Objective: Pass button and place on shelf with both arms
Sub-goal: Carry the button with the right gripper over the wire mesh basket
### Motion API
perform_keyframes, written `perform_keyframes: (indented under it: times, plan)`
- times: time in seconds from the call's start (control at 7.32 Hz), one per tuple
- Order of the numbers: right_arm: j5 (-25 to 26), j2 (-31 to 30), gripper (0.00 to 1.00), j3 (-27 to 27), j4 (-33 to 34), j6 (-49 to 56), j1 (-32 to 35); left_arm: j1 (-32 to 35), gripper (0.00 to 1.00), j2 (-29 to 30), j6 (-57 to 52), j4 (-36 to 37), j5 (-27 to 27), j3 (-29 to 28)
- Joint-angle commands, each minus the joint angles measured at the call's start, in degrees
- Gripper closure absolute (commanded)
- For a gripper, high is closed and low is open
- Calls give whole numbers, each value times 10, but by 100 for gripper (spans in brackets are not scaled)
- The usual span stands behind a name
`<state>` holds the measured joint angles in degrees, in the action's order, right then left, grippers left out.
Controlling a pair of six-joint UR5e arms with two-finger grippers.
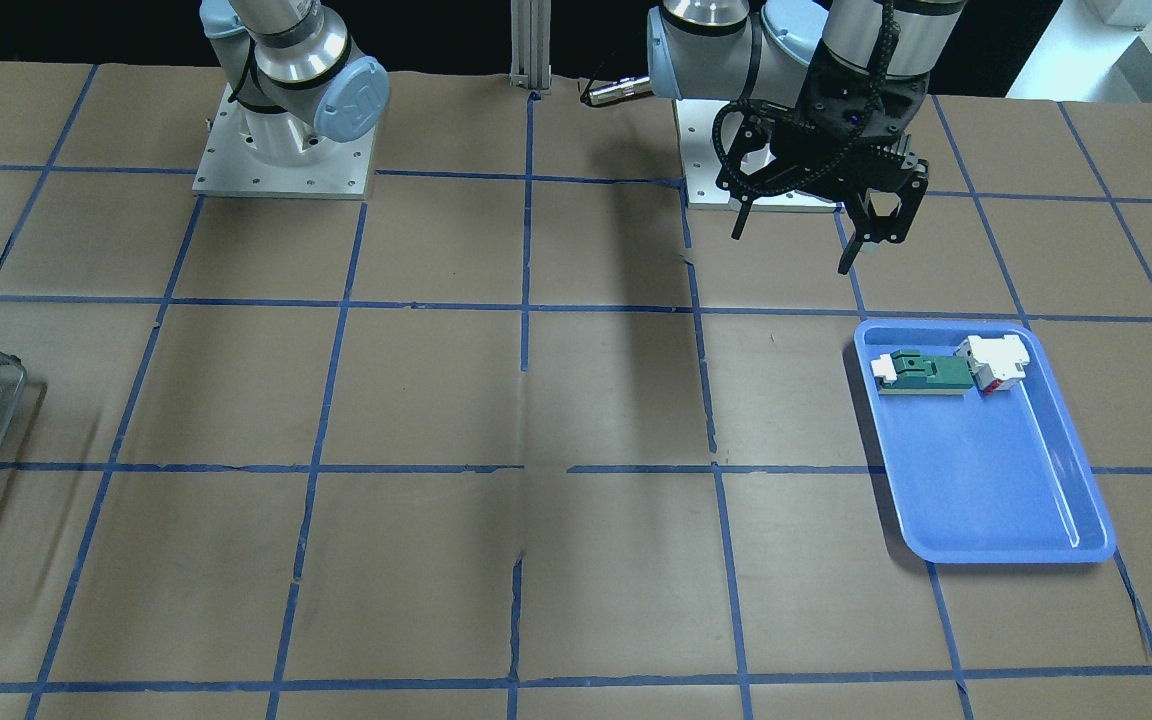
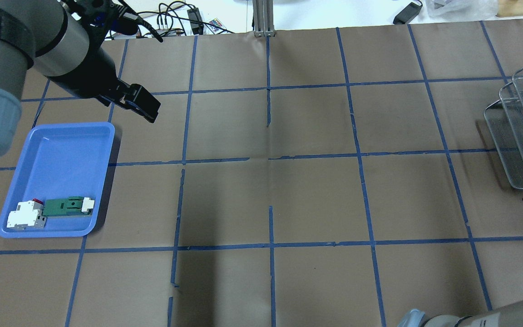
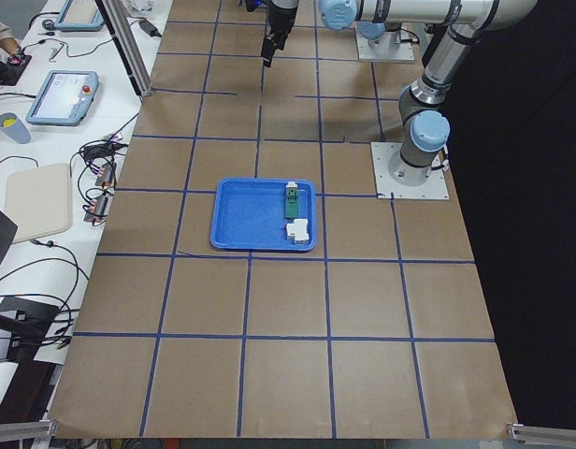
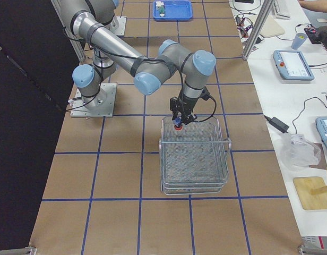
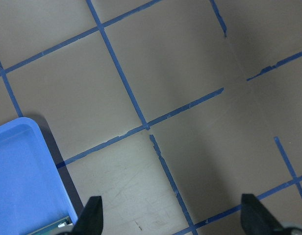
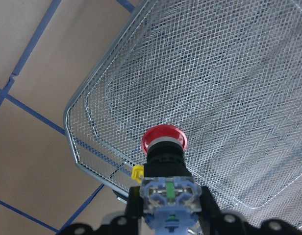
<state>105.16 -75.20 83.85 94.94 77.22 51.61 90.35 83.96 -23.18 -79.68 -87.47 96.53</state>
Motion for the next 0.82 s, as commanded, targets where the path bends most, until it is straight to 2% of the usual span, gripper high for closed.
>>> perform_keyframes:
  times: [0.0, 0.14, 0.27, 0.41, 0.55, 0.68]
  plan:
    - [0, 14, 79, 0, 2, -14, 2, 1, 0, 0, 1, 0, 0, 1]
    - [0, 18, 77, 0, 2, -20, 2, 0, 0, 1, 1, 0, 0, 1]
    - [0, 20, 57, 0, 2, -20, 2, 0, 0, 2, 0, 0, 0, 1]
    - [0, 22, 49, 0, 2, -21, 2, 1, 0, 2, 0, 0, 0, 1]
    - [-2, 23, 12, 0, 2, -20, 2, 0, 0, 2, 0, 0, 0, 1]
    - [-1, 23, 9, 0, 2, -21, 2, -1, 0, 2, 2, 0, 0, 1]
